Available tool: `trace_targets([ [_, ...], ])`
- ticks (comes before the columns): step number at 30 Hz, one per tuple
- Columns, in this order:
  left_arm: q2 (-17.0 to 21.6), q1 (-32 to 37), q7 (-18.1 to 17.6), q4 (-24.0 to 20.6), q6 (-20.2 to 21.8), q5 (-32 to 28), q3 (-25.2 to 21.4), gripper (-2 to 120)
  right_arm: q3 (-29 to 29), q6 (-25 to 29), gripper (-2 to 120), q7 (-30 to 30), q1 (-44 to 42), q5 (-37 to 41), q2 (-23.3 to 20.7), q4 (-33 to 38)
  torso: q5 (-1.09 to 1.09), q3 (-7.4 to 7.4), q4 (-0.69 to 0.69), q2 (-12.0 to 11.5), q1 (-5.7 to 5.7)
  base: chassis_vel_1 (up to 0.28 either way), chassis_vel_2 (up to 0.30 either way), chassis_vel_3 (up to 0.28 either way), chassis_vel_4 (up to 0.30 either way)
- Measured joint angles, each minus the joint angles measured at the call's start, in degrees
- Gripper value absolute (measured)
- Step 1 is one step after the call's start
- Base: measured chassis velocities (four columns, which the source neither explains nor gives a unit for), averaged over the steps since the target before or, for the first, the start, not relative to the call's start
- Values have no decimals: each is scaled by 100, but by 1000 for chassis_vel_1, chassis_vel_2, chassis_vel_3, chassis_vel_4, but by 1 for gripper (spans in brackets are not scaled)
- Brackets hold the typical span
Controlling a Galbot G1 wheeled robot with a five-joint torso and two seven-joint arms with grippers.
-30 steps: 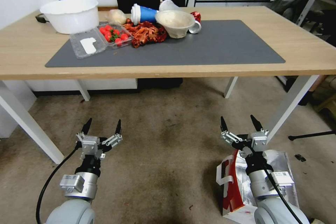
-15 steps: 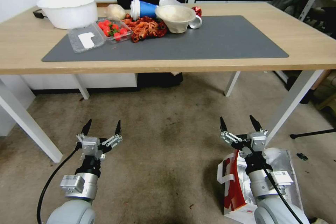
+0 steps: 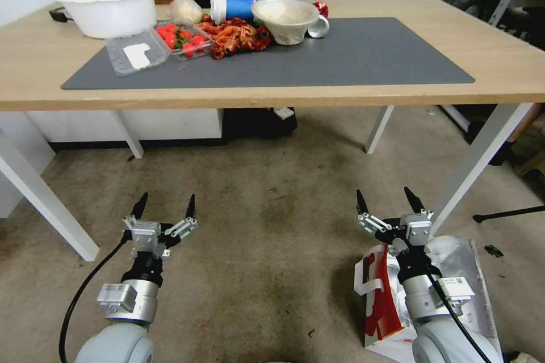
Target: Pick up the food delivery bag from the floor and place it on the table.
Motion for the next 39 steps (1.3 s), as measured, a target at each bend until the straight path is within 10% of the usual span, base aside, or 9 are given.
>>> trace_targets([
  [26, -15, -15, -6, 22, -39, 5, 9, 100, 12, 32, 100, -13, 18, 43, -23, -89, 0, -538, 0, -600, -62, 0, 0, 0, 0],
  [39, 6, -58, -21, 119, -31, -22, 41, 100, 10, 68, 100, -17, 70, 69, -11, -198, 0, -542, 0, -685, -84, 0, 0, 0, 0],
])
